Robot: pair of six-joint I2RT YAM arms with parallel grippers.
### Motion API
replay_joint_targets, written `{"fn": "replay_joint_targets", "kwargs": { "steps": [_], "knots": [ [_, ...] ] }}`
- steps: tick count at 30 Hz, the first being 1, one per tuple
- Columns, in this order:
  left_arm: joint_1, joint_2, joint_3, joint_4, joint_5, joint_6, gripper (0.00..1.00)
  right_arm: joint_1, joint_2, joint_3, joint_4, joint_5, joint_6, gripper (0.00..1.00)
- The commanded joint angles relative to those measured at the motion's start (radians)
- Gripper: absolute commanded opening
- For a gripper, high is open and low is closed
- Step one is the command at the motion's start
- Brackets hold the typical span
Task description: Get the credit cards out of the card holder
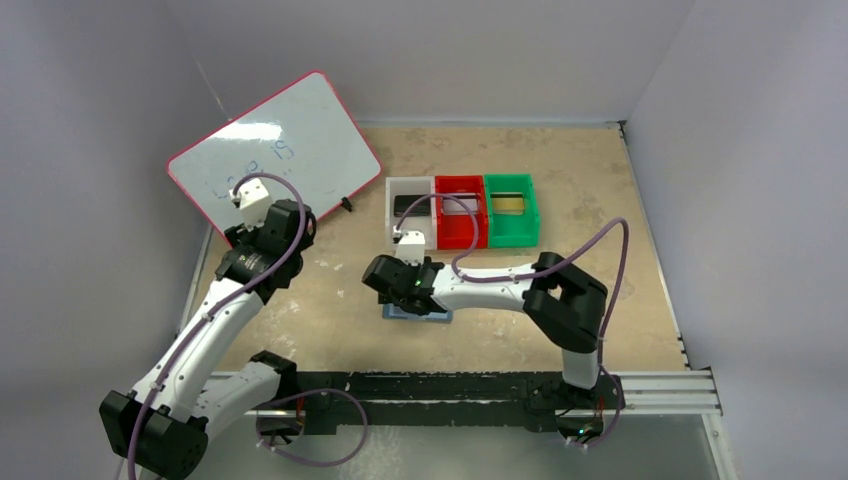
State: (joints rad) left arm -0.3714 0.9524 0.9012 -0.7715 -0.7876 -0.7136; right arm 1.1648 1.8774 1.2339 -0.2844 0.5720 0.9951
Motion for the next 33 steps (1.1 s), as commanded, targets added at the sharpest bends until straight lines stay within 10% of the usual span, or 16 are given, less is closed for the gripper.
{"fn": "replay_joint_targets", "kwargs": {
  "steps": [1, 33],
  "knots": [
    [0.006, -0.023, 0.000, 0.025, -0.002, 0.013, 0.78, 0.004, 0.043, 0.036, -0.105, 0.065, 0.054, 0.66],
    [0.006, -0.014, -0.001, 0.025, -0.002, 0.013, 0.77, 0.010, 0.038, -0.018, -0.068, -0.002, 0.066, 0.55]
  ]
}}
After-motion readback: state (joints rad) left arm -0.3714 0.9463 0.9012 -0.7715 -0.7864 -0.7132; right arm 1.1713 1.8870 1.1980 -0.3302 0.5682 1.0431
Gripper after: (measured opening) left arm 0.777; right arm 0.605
